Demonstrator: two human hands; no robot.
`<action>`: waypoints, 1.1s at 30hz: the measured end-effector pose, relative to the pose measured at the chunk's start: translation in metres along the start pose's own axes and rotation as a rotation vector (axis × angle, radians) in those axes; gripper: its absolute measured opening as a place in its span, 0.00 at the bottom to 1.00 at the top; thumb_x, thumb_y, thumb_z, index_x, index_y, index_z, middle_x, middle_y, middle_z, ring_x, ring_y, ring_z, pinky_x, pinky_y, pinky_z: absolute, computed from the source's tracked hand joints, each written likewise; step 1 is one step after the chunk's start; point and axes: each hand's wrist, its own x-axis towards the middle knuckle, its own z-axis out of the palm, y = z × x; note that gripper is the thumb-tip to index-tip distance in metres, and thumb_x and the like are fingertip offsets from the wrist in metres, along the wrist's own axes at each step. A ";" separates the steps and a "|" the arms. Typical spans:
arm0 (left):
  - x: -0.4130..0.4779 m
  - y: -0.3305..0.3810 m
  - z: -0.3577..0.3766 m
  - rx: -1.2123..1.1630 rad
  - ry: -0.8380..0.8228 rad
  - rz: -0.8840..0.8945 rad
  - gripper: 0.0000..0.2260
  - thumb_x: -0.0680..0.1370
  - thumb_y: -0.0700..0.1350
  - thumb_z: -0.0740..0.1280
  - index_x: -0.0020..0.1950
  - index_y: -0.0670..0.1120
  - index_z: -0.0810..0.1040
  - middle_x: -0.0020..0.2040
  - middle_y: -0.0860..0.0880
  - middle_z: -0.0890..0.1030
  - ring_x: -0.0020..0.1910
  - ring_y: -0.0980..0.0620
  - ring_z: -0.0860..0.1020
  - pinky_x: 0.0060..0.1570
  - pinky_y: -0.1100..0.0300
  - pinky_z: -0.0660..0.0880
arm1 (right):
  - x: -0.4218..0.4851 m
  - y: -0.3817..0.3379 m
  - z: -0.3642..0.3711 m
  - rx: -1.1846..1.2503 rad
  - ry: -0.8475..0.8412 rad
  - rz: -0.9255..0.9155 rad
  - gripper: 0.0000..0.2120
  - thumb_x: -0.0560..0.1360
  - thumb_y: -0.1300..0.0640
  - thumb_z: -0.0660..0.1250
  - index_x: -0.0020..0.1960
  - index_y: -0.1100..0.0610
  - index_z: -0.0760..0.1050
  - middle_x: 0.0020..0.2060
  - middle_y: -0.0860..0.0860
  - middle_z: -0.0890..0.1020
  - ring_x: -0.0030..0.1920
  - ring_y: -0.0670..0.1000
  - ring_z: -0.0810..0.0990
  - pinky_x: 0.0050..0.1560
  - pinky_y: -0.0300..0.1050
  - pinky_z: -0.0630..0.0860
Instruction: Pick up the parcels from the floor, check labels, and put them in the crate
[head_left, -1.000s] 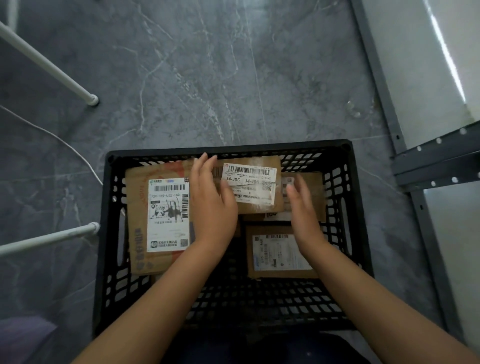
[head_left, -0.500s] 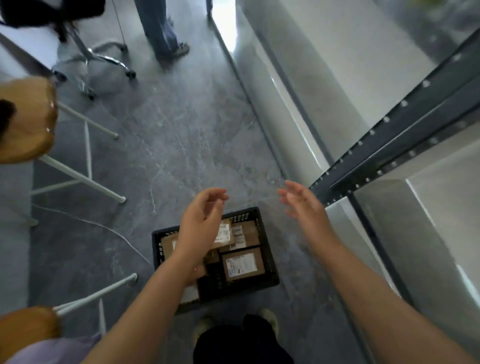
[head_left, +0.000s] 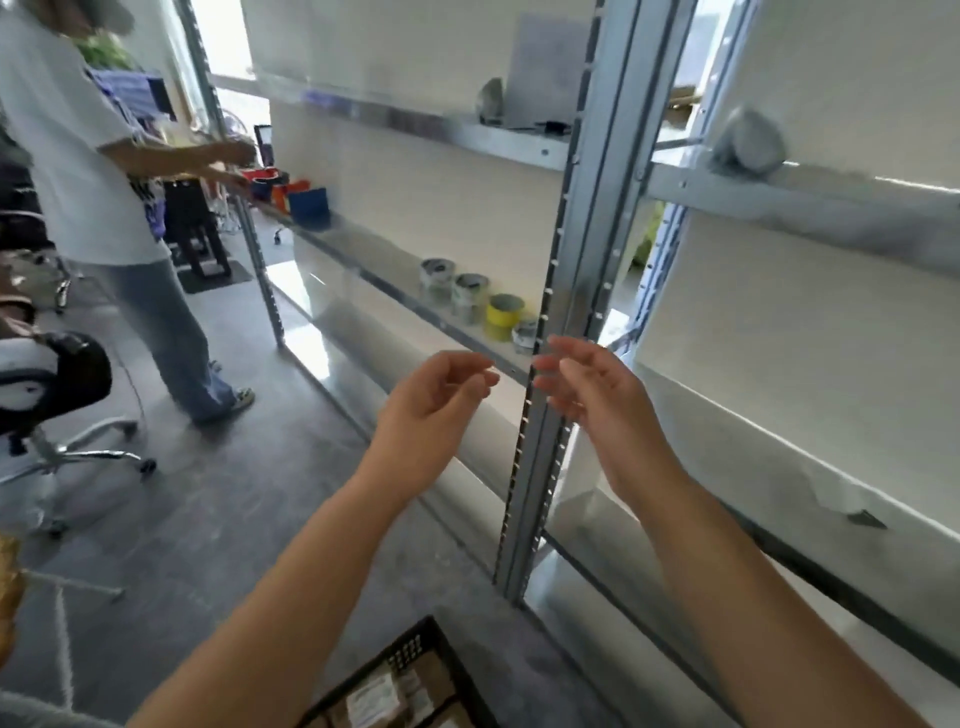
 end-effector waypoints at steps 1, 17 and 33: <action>-0.007 0.011 -0.001 -0.008 -0.033 0.021 0.07 0.79 0.37 0.63 0.51 0.47 0.78 0.45 0.52 0.83 0.49 0.52 0.81 0.51 0.65 0.75 | -0.012 -0.009 0.000 -0.008 0.035 -0.021 0.10 0.79 0.58 0.59 0.54 0.47 0.76 0.47 0.45 0.84 0.49 0.45 0.82 0.50 0.41 0.76; -0.113 0.105 0.084 -0.220 -0.591 0.150 0.09 0.79 0.38 0.62 0.57 0.46 0.77 0.49 0.51 0.83 0.48 0.57 0.81 0.50 0.68 0.77 | -0.242 -0.093 -0.081 -0.126 0.627 -0.106 0.12 0.80 0.61 0.58 0.53 0.48 0.77 0.46 0.46 0.84 0.46 0.45 0.83 0.49 0.36 0.79; -0.338 0.221 0.272 -0.407 -0.968 0.198 0.09 0.80 0.38 0.61 0.53 0.48 0.79 0.47 0.52 0.84 0.45 0.58 0.82 0.47 0.69 0.77 | -0.545 -0.151 -0.210 -0.252 1.161 -0.159 0.13 0.79 0.64 0.59 0.51 0.50 0.78 0.44 0.46 0.84 0.47 0.47 0.82 0.51 0.40 0.79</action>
